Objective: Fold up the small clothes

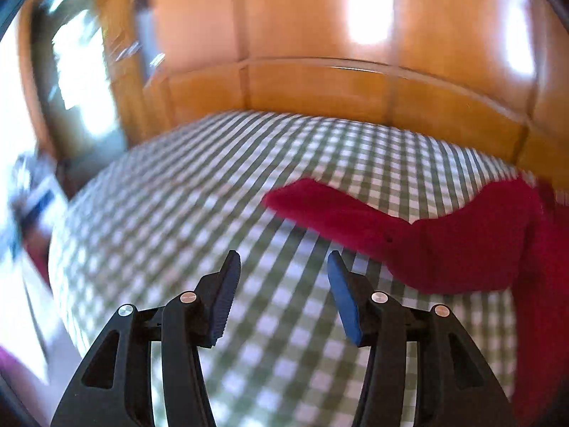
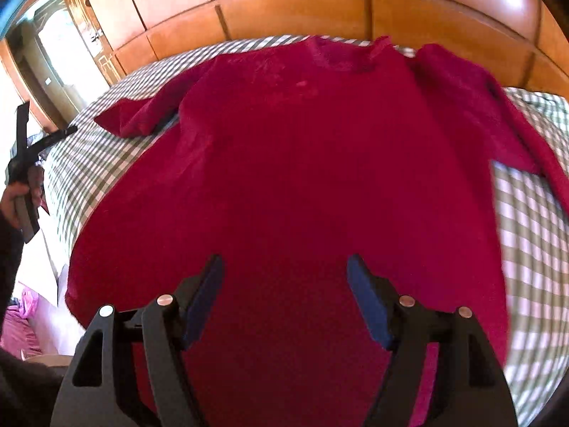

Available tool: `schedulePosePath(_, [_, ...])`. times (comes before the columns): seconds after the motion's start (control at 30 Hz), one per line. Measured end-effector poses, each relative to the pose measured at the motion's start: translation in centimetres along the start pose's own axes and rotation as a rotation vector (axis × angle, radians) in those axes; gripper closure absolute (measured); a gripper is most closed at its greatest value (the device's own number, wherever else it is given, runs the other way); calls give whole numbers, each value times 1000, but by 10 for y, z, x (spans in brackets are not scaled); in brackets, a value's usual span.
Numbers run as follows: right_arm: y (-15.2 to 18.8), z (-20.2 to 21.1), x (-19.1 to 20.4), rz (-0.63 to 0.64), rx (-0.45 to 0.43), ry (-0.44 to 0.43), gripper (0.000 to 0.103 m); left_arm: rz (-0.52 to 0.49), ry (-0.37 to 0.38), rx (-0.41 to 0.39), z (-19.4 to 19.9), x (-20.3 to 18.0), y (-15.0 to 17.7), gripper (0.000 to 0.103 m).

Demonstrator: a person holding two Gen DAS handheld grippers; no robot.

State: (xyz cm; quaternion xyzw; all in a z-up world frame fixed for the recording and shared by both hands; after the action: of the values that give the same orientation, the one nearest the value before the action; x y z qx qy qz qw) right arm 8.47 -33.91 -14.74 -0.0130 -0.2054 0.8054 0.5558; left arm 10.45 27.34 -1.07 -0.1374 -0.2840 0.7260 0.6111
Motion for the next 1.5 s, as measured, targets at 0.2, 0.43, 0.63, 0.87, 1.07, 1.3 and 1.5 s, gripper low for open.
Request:
schedulePosePath(0.2, [-2,-18,2,-22,30,24,25,-472,29,22,-22,-52,-3,53])
schedulePosePath(0.43, [-5,-23,1,-31,44,45,20,-698,1,85,-55,-66,-8,53])
schedulePosePath(0.63, [-9,-27,4,-42,53,60,19,-680,70,162,-65,-54,-11,94])
schedulePosePath(0.87, [-6,-25,5,-44,45,61,19,-479,276,129,-4,-30,-28,97])
schedulePosePath(1.07, [-3,-22,4,-39,27,57,19,-273,431,115,45,-1,-73,98])
schedulePosePath(1.3, [-2,-21,4,-48,15,58,19,14,75,240,-28,22,-143,97])
schedulePosePath(1.5, [1,-20,3,-56,14,58,19,238,17,282,-58,58,-137,48])
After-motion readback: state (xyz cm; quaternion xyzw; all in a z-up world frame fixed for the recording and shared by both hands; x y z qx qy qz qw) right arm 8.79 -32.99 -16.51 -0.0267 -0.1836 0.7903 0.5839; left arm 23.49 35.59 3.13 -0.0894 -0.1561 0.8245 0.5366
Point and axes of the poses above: each gripper's, at about its wrist camera, not at the fingertips, and z roughly against the way its jaws point, x to its left, y to its underside, the point moved 3 cm from there along -z, roughly the way its jaws point, and after that the axes turned 13 degrees about x, right-handed, at the moved point
